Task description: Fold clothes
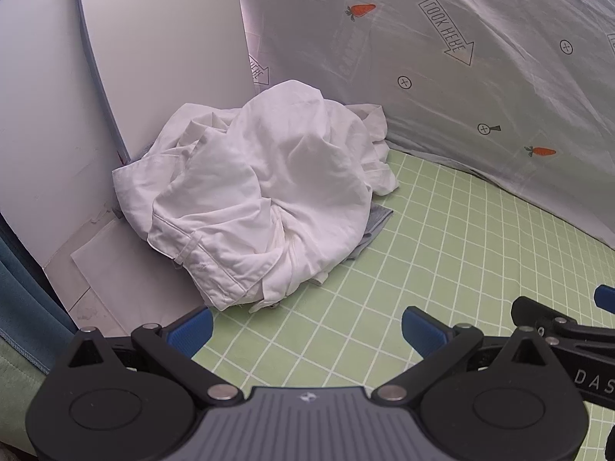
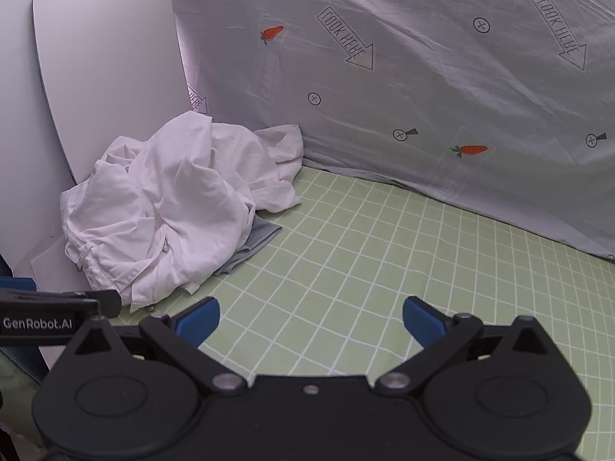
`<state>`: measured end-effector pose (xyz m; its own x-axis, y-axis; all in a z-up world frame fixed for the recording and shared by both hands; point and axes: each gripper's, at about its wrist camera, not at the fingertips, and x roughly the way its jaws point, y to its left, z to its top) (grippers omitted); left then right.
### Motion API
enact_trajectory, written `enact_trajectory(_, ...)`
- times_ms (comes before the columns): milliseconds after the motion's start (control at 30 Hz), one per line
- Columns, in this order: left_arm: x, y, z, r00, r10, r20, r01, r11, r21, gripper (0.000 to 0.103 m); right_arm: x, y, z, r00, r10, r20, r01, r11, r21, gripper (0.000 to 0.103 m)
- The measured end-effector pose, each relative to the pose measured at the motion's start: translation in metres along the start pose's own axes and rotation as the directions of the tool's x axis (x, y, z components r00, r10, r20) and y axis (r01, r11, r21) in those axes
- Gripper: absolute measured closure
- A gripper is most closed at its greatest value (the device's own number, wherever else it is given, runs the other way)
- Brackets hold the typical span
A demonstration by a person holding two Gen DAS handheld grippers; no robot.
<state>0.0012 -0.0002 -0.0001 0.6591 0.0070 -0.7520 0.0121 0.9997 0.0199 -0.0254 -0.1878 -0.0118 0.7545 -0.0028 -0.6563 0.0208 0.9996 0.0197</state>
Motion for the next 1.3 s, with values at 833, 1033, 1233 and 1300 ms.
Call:
enact_trajectory(833, 0.0085, 0.0000, 0.0019, 1.000, 0.002, -0.017, -0.002, 1.000, 0.001, 0.000, 0.0064, 0.0063, -0.0033, 1.000, -0.010, -0.008, 0.010, 1.000, -0.010, 0.000)
enact_trajectory(1033, 0.0087, 0.0005, 0.0034, 1.000, -0.002, -0.025, 0.002, 1.000, 0.002, 0.000, 0.0070, 0.0065, -0.0042, 1.000, -0.009, -0.010, 0.009, 1.000, -0.010, 0.000)
enact_trajectory(1233, 0.0101, 0.0008, 0.0038, 0.999, -0.006, -0.034, 0.006, 1.000, 0.004, 0.000, 0.0072, 0.0059, -0.0032, 1.000, -0.009, -0.015, 0.009, 1.000, -0.008, 0.000)
enact_trajectory(1300, 0.0100, 0.0010, 0.0041, 0.999, -0.005, -0.035, 0.005, 1.000, 0.002, 0.000, 0.0071, 0.0061, -0.0035, 1.000, -0.009, -0.016, 0.009, 1.000, -0.008, 0.000)
